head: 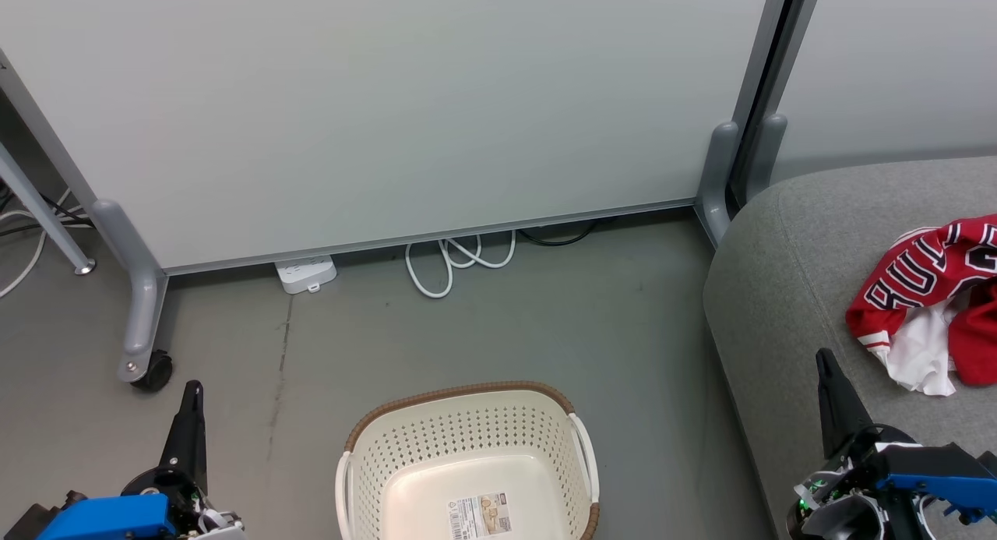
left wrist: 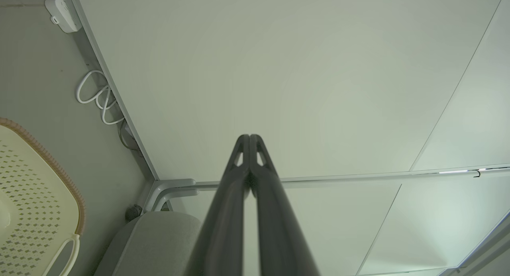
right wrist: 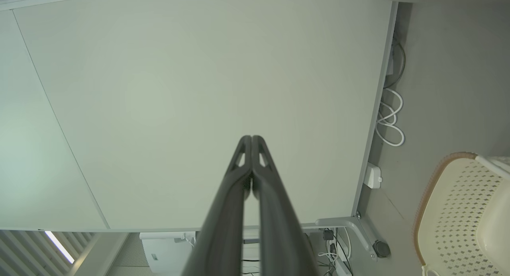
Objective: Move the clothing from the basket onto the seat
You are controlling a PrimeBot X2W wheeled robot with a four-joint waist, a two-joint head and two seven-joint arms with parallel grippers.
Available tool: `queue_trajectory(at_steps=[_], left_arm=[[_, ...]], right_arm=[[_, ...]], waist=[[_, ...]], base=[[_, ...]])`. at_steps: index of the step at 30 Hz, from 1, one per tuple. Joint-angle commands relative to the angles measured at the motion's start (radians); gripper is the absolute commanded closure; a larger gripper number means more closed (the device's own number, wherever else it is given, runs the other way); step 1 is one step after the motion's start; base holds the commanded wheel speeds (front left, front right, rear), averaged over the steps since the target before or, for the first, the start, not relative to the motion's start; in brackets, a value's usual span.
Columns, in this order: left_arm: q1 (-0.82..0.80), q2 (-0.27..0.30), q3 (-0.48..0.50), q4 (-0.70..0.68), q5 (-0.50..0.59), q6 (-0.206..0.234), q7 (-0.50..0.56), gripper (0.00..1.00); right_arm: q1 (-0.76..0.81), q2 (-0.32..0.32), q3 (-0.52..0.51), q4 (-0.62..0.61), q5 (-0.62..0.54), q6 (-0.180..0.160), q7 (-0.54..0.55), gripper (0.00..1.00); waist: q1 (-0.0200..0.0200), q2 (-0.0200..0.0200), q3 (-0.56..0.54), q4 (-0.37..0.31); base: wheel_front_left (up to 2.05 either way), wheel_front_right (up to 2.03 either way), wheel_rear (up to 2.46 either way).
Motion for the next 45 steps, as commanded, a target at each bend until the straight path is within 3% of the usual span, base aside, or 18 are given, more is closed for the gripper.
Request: queue_trajectory(at_steps=[1, 45], left_arm=[[-0.012, 0.002, 0.001, -0.004, -0.003, -0.006, 0.005, 1.00], [-0.012, 0.002, 0.000, -0.004, -0.003, -0.006, 0.005, 1.00]], right_arm=[[-0.011, -0.004, -0.001, 0.001, 0.003, 0.000, 0.002, 1.00], [-0.011, -0.004, -0.001, 0.001, 0.003, 0.000, 0.002, 1.00]], waist=[[0.0000, -0.0001, 0.000, 0.000], [0.0000, -0.0001, 0.000, 0.000]], base=[[0.00, 0.00, 0.00], [0.00, 0.00, 0.00]])
